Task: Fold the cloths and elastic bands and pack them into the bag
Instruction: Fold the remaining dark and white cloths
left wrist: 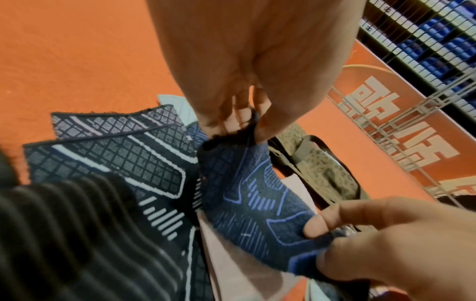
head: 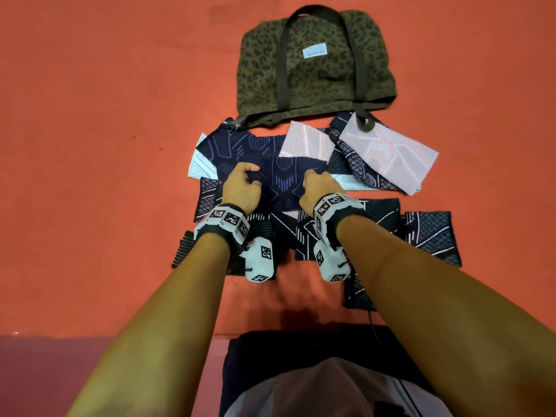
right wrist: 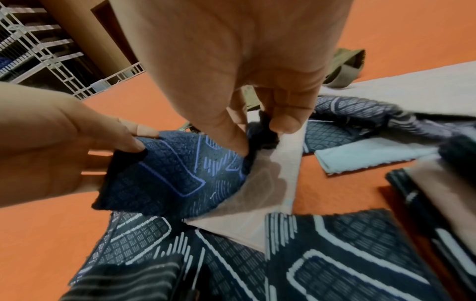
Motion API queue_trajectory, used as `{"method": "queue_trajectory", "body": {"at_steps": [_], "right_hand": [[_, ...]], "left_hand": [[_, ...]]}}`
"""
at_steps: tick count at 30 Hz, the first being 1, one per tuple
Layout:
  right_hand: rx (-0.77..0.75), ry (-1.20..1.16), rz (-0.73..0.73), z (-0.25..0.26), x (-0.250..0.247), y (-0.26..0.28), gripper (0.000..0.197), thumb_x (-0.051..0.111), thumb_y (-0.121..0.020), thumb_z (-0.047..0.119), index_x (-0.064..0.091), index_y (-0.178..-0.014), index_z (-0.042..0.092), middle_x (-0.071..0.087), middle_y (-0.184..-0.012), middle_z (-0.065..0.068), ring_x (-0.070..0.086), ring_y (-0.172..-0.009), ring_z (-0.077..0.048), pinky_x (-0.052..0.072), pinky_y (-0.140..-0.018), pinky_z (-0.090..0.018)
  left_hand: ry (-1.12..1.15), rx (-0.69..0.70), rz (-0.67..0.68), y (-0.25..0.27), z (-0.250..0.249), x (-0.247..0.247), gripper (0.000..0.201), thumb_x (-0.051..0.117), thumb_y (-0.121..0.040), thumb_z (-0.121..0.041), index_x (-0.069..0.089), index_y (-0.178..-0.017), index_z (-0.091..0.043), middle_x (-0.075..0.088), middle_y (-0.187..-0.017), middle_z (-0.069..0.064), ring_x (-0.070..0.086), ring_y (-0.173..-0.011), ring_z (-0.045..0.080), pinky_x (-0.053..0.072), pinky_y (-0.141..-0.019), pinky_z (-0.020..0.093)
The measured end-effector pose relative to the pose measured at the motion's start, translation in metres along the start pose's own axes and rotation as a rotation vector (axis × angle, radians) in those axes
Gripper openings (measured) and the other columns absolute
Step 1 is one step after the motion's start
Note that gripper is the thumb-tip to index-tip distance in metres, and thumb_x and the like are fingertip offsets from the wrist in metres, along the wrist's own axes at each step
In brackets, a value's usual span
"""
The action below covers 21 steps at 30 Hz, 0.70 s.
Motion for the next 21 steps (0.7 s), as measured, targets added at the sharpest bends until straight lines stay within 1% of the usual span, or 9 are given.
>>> {"method": "queue_trajectory", "body": {"at_steps": [2, 4, 8, 10, 12, 15, 18, 19, 21], "right_hand": [[-0.007, 0.004, -0.016, -0.011, 0.004, 0.013, 0.027, 0.055, -0.088, 0.012, 0.051, -0.115, 0.009, 0.055, -0.113, -0.018, 0.059, -0.095, -0.036, 0.048, -0.072, -0.037], [-0.006, 0.001, -0.030, -0.021, 0.008, 0.027, 0.025, 0.055, -0.089, 0.015, 0.052, -0.114, 0.009, 0.056, -0.111, -0.017, 0.059, -0.093, -0.036, 0.047, -0.071, -0.036], [-0.001, -0.020, -0.029, -0.038, 0.018, 0.050, 0.025, 0.055, -0.090, 0.013, 0.055, -0.114, 0.010, 0.057, -0.112, -0.016, 0.057, -0.093, -0.034, 0.044, -0.071, -0.035], [0.000, -0.031, -0.022, -0.046, 0.025, 0.062, 0.025, 0.054, -0.090, 0.012, 0.054, -0.115, 0.010, 0.057, -0.114, -0.016, 0.058, -0.097, -0.036, 0.045, -0.072, -0.035], [-0.004, -0.037, -0.022, -0.053, 0.033, 0.072, 0.025, 0.053, -0.090, 0.011, 0.054, -0.115, 0.010, 0.057, -0.113, -0.016, 0.058, -0.095, -0.036, 0.045, -0.073, -0.035], [0.004, -0.053, -0.017, -0.064, 0.044, 0.085, 0.025, 0.055, -0.090, 0.010, 0.054, -0.115, 0.009, 0.058, -0.112, -0.017, 0.056, -0.089, -0.035, 0.046, -0.072, -0.035], [0.012, -0.050, 0.008, -0.073, 0.056, 0.098, 0.027, 0.058, -0.089, 0.012, 0.055, -0.116, 0.010, 0.058, -0.114, -0.016, 0.059, -0.097, -0.038, 0.051, -0.079, -0.039], [0.012, -0.046, 0.018, -0.075, 0.062, 0.103, 0.028, 0.058, -0.089, 0.011, 0.055, -0.116, 0.011, 0.058, -0.114, -0.015, 0.059, -0.097, -0.038, 0.052, -0.079, -0.039], [0.008, -0.032, 0.044, -0.079, 0.075, 0.111, 0.028, 0.057, -0.088, 0.010, 0.056, -0.115, 0.012, 0.059, -0.113, -0.016, 0.060, -0.097, -0.038, 0.052, -0.078, -0.039]], "left_hand": [[-0.003, 0.013, 0.020, 0.014, 0.001, 0.008, 0.032, 0.054, -0.088, 0.000, 0.059, -0.115, -0.018, 0.047, -0.073, -0.008, 0.049, -0.061, 0.012, 0.046, -0.063, 0.028], [-0.004, 0.021, 0.040, 0.028, 0.003, 0.016, 0.031, 0.054, -0.089, 0.001, 0.059, -0.114, -0.017, 0.045, -0.072, -0.008, 0.046, -0.058, 0.010, 0.041, -0.060, 0.025], [-0.001, 0.016, 0.060, 0.051, 0.013, 0.031, 0.031, 0.054, -0.087, 0.000, 0.059, -0.107, -0.022, 0.045, -0.072, -0.008, 0.046, -0.062, 0.009, 0.041, -0.070, 0.025], [-0.013, 0.017, 0.057, 0.062, 0.017, 0.035, 0.031, 0.053, -0.087, 0.000, 0.060, -0.109, -0.021, 0.046, -0.073, -0.009, 0.047, -0.064, 0.007, 0.040, -0.069, 0.024], [-0.007, 0.028, 0.064, 0.071, 0.019, 0.038, 0.031, 0.053, -0.087, 0.001, 0.060, -0.111, -0.018, 0.046, -0.074, -0.009, 0.047, -0.063, 0.008, 0.041, -0.067, 0.024], [-0.022, 0.042, 0.063, 0.082, 0.025, 0.043, 0.032, 0.054, -0.085, 0.001, 0.061, -0.111, -0.018, 0.045, -0.076, -0.009, 0.047, -0.064, 0.010, 0.043, -0.072, 0.025], [-0.062, 0.037, 0.069, 0.098, 0.034, 0.047, 0.032, 0.054, -0.085, 0.000, 0.062, -0.109, -0.020, 0.044, -0.076, -0.010, 0.047, -0.067, 0.007, 0.038, -0.065, 0.014], [-0.074, 0.035, 0.078, 0.104, 0.038, 0.048, 0.032, 0.054, -0.085, -0.001, 0.062, -0.108, -0.020, 0.045, -0.076, -0.010, 0.048, -0.069, 0.009, 0.037, -0.065, 0.014], [-0.098, 0.024, 0.106, 0.115, 0.047, 0.051, 0.031, 0.055, -0.085, -0.001, 0.063, -0.108, -0.021, 0.046, -0.078, -0.008, 0.049, -0.075, 0.014, 0.037, -0.071, 0.021]]}}
Point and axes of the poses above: each hand's wrist, its own y-axis away from the middle knuckle, its own x-axis out of the palm, z = x × y, the point moved 4 cm from there along -y, towards the middle knuckle
